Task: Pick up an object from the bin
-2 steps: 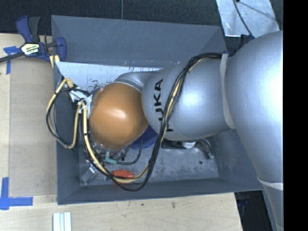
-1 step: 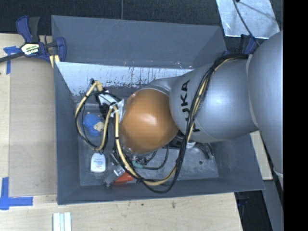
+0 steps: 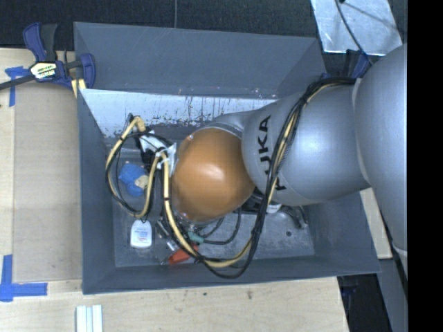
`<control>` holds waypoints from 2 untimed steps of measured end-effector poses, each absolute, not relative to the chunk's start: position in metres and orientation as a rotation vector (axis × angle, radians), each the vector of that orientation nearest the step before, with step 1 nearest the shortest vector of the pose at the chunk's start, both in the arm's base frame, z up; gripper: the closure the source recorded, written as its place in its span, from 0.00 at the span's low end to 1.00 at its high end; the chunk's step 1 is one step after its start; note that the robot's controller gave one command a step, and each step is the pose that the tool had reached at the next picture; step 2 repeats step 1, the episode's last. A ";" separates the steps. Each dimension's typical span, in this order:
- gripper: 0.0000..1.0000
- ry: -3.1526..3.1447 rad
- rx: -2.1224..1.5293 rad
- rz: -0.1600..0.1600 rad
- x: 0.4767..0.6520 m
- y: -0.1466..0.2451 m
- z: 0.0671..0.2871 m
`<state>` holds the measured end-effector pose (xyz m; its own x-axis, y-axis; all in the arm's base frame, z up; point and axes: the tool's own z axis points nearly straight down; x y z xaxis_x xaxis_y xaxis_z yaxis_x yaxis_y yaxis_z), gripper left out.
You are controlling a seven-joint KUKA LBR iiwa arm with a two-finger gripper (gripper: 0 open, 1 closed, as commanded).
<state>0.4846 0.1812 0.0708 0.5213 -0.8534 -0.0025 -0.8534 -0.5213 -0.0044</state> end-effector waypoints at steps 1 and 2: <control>1.00 1.536 -2.732 -0.007 0.486 0.182 0.203; 1.00 1.536 -2.732 -0.007 0.486 0.182 0.203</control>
Offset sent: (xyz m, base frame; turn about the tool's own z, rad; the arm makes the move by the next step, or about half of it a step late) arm 0.0001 0.0000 0.1281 0.0000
